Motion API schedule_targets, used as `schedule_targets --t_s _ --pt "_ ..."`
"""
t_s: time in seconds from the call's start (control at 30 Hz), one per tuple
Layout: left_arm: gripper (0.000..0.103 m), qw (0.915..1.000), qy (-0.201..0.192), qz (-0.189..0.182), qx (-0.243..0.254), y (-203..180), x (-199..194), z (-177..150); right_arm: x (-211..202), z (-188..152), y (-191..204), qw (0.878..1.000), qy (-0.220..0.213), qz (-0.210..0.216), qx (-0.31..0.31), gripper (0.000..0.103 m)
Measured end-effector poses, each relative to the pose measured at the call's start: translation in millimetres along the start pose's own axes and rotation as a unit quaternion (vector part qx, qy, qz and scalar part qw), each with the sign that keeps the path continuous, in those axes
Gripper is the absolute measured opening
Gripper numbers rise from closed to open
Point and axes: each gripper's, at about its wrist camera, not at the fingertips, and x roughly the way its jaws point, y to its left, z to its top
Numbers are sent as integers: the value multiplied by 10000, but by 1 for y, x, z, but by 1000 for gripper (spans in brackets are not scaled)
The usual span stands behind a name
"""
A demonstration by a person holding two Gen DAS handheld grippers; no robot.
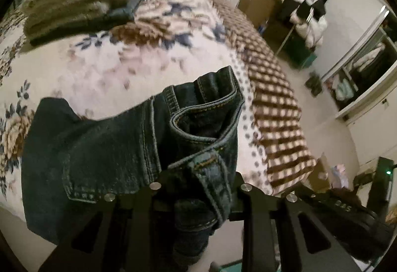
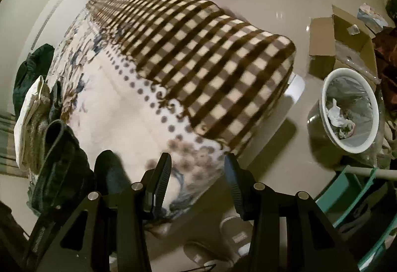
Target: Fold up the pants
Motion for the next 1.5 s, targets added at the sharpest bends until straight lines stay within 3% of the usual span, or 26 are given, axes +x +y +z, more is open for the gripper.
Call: schedule_targets --t_s 0.07,0.1,0.13,0.17,0.3,0.4,0.53,0.63,0.73,0.77,0.8,0.83,0.87,0.93,1.13,1.2,1.23,1.3,1.37,1.43,1.47,1.5 --pt "34 9999 122 75 78 -8 3 -3 0 1 -3 10000 85 -5 15 49" --pt "52 9995 262 67 130 -11 6 -2 0 1 -3 9999 146 4 17 55" --pt "79 9992 383 -1 151 -14 9 -2 -1 1 -3 9998 187 47 25 57" --pt "85 9986 489 -148 122 -15 11 -2 -1 1 -2 9996 241 131 33 60" --pt "87 9987 442 -247 -83 -3 -8 10 -4 6 12 9986 354 388 -40 73" --pt "87 9992 241 -107 -312 31 -29 26 -1 13 31 9960 459 742 -192 81" --pt "87 9964 239 506 -644 103 -45 42 29 18 66 9845 933 1388 -522 101" --pt "87 9897 423 1063 -864 159 -40 48 53 15 89 9734 1325 1754 -652 102" --pt "87 9827 541 1455 -1011 197 -35 49 72 6 111 9698 1605 1663 -775 101" --pt "87 9817 558 1517 -1007 204 -33 48 70 4 115 9702 1517 1692 -842 91" --pt "87 9804 597 1586 -1001 210 -31 48 65 1 120 9721 1362 1647 -963 55" --pt "87 9801 617 1596 -1003 213 -30 47 62 -2 125 9731 1272 1564 -1112 29" --pt "87 9804 637 1576 -998 215 -29 44 58 -6 131 9729 1261 1455 -1283 9" --pt "87 9804 709 1540 -1000 215 -24 43 40 -11 140 9728 1125 1516 -1340 7" --pt "87 9820 988 1221 -1045 206 -12 33 1 -10 140 9711 1328 1637 -1121 6" --pt "87 9820 1080 1145 -1039 205 -8 30 9 -8 123 9723 1661 1386 -882 6" --pt "87 9816 1139 1132 -1034 205 -5 29 19 -8 117 9749 1745 870 -1072 6" --pt "87 9808 1218 1124 -1030 207 -1 28 41 -13 104 9724 1898 285 -1327 13" --pt "87 9798 1291 1088 -1074 209 3 27 54 -14 89 9709 2152 391 -976 21" --pt "87 9803 1283 1067 -1061 209 2 28 52 -15 80 9721 2075 789 -764 49" --pt "87 9808 1267 1072 -1025 210 0 28 49 -17 78 9729 1980 936 -745 78" --pt "87 9810 1256 1081 -1011 210 0 28 45 -18 76 9735 1859 1140 -681 98"
